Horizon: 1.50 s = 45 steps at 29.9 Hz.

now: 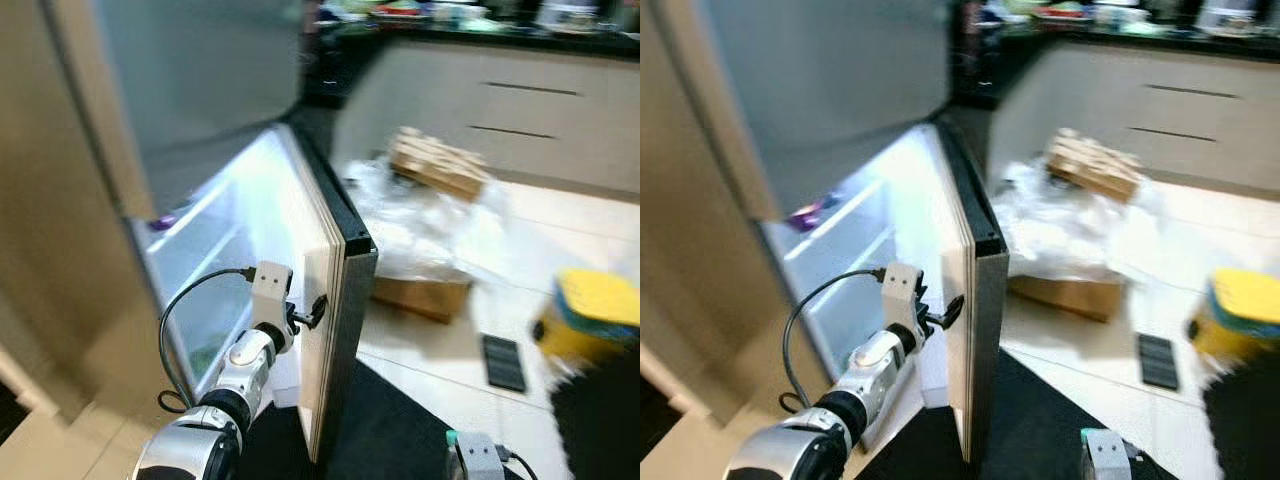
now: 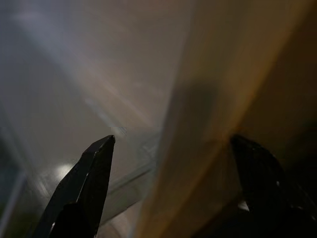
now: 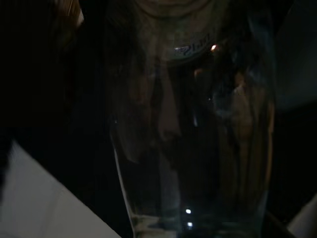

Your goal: Restocking fridge

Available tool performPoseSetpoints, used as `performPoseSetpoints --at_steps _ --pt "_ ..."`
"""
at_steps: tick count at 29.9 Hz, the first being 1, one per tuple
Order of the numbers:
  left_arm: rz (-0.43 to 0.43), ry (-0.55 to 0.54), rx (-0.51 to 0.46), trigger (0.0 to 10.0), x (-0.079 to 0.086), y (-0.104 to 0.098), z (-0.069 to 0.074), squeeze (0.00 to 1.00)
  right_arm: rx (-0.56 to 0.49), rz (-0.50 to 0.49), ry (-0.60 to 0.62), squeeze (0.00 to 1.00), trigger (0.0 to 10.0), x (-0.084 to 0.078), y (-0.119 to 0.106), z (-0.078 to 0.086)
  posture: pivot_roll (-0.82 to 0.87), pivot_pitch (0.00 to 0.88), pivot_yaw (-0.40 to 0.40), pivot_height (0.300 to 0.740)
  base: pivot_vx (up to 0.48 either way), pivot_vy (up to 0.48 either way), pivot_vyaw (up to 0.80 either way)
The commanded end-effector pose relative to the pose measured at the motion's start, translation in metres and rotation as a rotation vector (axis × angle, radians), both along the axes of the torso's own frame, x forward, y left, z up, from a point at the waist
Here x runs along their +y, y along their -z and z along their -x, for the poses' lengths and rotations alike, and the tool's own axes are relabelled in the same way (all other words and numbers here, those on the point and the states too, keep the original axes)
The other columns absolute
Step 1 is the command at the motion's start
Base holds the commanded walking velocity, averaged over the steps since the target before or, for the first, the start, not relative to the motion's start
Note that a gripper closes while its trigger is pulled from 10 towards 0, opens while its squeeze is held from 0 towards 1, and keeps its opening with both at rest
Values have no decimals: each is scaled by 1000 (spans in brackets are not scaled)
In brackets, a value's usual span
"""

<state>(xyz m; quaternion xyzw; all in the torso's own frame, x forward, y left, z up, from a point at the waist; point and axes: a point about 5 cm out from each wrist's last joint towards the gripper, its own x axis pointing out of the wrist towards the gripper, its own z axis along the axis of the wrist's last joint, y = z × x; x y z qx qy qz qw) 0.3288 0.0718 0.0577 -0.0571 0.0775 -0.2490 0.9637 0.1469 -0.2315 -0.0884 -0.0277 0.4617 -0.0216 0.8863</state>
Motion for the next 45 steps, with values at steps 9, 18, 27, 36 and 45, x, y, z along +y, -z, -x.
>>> performPoseSetpoints --at_steps 9,18,27,36,45 --pt "-1 56 9 10000 -15 1 4 0 -14 4 10 0 10000 -2 -1 -2 -67 0 8 740 0 0 -533" --pt "20 86 29 10000 -17 4 7 0 -15 0 8 0 10000 0 -1 -3 -64 0 10 740 0 0 0" --pt "32 93 48 10000 -16 8 10 0 -16 -8 7 0 10000 3 0 -2 -65 0 15 740 0 -447 0" --pt "33 72 63 10000 -14 12 12 0 -19 -14 -2 0 10000 4 0 -1 -64 0 18 740 0 0 0" --pt "35 75 77 10000 -12 16 15 0 -17 -14 -7 0 10000 4 0 -1 -62 0 16 740 0 0 0"
